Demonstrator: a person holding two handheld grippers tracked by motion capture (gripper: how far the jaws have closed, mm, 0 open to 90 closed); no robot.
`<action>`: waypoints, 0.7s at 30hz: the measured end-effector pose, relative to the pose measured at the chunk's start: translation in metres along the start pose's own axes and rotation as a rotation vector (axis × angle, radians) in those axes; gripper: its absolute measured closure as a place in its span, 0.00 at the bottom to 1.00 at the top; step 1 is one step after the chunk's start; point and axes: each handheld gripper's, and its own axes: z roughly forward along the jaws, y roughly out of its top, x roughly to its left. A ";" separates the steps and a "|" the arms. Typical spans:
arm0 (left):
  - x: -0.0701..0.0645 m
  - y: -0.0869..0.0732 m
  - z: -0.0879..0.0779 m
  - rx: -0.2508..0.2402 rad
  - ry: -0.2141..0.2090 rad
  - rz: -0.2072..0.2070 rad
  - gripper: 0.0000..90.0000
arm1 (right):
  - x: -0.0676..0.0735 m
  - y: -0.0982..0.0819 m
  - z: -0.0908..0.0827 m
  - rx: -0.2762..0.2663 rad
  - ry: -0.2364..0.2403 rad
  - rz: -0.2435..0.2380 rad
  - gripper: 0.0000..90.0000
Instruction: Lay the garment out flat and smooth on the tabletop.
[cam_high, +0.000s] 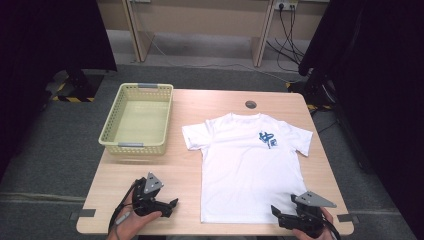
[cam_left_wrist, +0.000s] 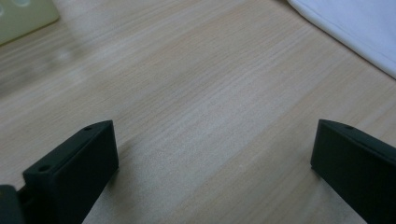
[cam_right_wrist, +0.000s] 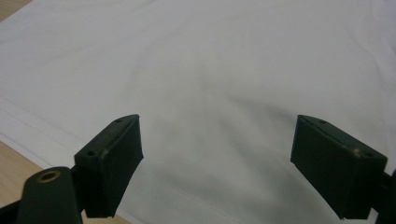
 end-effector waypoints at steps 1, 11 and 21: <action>0.000 0.000 0.000 0.000 0.000 -0.001 0.00 | -0.001 -0.002 -0.002 -0.006 -0.001 0.004 0.19; 0.000 0.000 0.000 0.000 0.000 0.000 0.00 | -0.006 -0.018 -0.014 -0.035 -0.036 0.030 0.19; 0.000 0.000 0.000 0.000 0.000 0.000 0.00 | -0.002 -0.031 -0.024 -0.046 -0.051 0.038 0.19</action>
